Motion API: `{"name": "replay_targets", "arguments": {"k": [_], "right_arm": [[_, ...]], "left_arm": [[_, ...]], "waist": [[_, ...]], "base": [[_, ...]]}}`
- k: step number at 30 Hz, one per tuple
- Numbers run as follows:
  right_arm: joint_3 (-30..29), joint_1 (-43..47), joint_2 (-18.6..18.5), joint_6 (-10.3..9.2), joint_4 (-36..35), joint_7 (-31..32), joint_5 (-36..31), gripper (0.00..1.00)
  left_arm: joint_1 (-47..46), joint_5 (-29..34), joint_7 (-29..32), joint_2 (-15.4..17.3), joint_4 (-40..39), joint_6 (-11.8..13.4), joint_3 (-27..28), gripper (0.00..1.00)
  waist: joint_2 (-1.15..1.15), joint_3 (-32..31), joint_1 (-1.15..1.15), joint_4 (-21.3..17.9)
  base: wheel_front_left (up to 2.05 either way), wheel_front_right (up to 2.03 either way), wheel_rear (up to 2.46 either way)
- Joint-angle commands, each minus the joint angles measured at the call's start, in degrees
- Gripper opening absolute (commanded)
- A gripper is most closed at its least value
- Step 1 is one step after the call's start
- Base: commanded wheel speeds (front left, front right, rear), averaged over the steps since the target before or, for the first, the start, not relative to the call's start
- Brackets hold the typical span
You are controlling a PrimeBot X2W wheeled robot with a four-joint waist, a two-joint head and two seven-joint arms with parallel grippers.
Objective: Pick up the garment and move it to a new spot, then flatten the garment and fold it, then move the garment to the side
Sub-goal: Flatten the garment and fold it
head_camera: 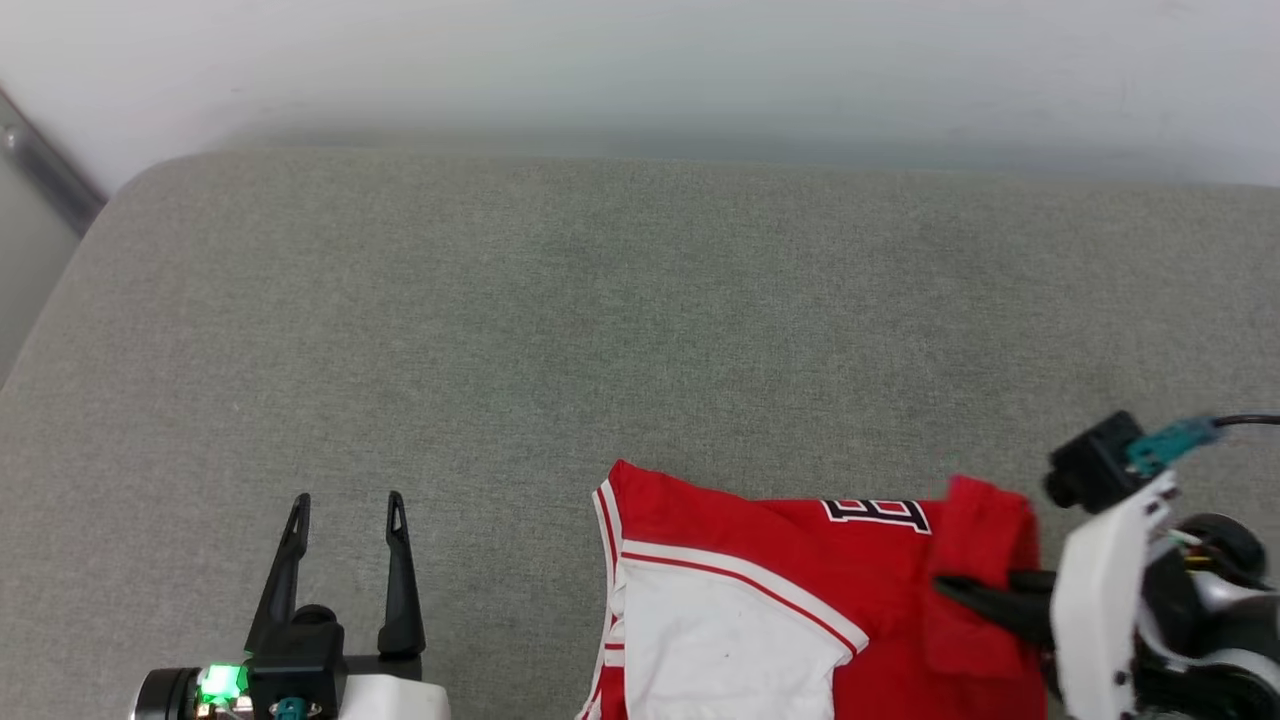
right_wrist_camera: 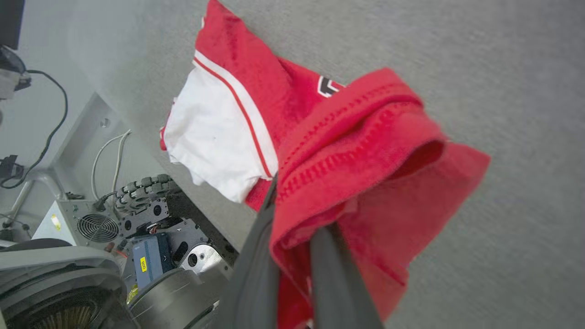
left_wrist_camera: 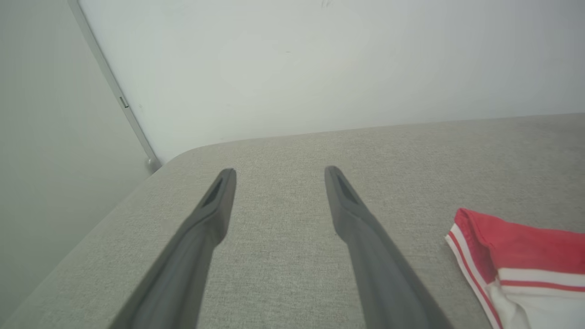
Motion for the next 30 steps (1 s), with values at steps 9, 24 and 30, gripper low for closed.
{"name": "replay_targets", "arguments": {"k": [9,24,30], "right_arm": [[17.9,-17.0,9.5,-0.01,6.5,0.1,-5.6,0.00],[39.5,-26.3,16.7,-0.05,31.9,-8.2,-6.5,0.00],[40.4,-29.4,14.7,-0.05,29.8,-15.8,-6.9,1.00]], "left_arm": [[-3.4,1.1,-0.1,-1.4,0.6,-1.2,-0.5,1.00],[-5.6,1.6,-0.1,-2.6,2.3,-2.0,-0.4,1.00],[-4.6,1.5,-0.1,-2.3,2.8,-2.2,0.0,1.00]], "waist": [[0.00,2.8,0.00,1.4],[0.00,5.5,0.00,2.7],[0.00,3.6,0.00,1.8]], "base": [[0.00,0.00,0.00],[0.00,0.00,0.00],[0.00,0.00,0.00]]}}
